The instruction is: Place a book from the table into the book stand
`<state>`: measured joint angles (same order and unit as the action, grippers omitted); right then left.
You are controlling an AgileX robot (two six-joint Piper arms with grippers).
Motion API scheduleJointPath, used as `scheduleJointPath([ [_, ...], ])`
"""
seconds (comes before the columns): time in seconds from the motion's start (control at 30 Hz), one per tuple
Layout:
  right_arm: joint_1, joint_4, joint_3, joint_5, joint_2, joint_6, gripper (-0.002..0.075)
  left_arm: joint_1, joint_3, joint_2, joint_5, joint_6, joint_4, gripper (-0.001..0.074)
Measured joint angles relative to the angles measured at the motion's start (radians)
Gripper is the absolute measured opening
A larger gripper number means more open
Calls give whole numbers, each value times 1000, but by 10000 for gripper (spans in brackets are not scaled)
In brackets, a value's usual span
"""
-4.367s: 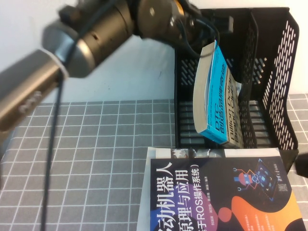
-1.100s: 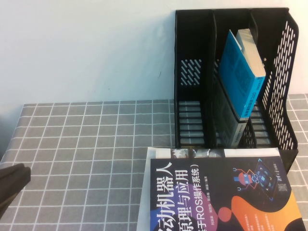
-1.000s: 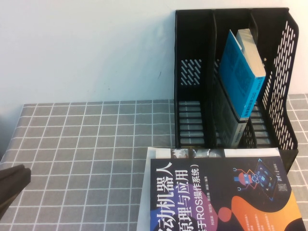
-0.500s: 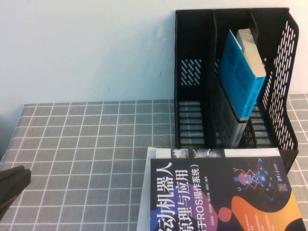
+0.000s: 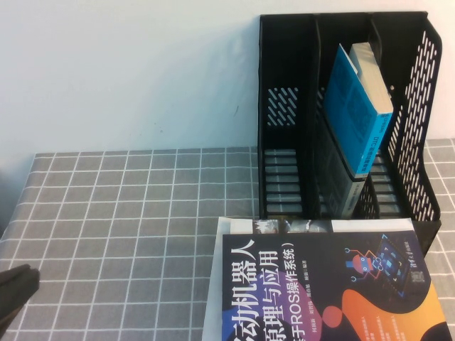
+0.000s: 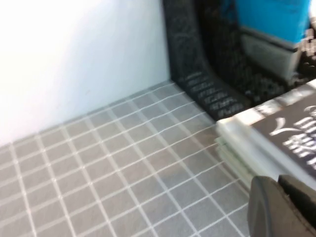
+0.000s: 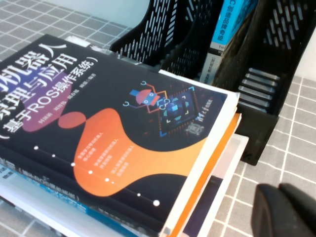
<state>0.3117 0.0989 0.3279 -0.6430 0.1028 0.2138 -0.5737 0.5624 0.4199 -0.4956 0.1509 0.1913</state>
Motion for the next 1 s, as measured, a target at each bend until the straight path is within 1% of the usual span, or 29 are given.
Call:
scheduleJointPath([
  [0.1, 0, 6, 0, 0, 0, 0, -3, 123, -65, -53, 56, 0, -71, 1],
  [0.17, 0, 7, 0, 0, 0, 0, -3, 222, -123, -104, 130, 0, -116, 1],
  [0.3, 0, 11, 0, 0, 0, 0, -3, 381, -242, -219, 261, -4, -151, 1],
  [0.37, 0, 11, 0, 0, 0, 0, -3, 443, -313, -289, 282, -7, -174, 1],
  [0.47, 0, 12, 0, 0, 0, 0, -3, 505, -432, -390, 286, -7, -199, 1],
  [0.57, 0, 13, 0, 2, 0, 0, -3, 548, -544, -427, 289, -7, -220, 1],
  [0.63, 0, 13, 0, 2, 0, 0, -3, 560, -581, -429, 269, -7, -242, 1],
  [0.73, 0, 15, 0, 4, 0, 0, -3, 560, -583, -429, 199, -11, -258, 1],
  [1.0, 0, 17, 0, 4, 0, 0, -3, 560, -581, -431, 194, -64, -262, 1],
])
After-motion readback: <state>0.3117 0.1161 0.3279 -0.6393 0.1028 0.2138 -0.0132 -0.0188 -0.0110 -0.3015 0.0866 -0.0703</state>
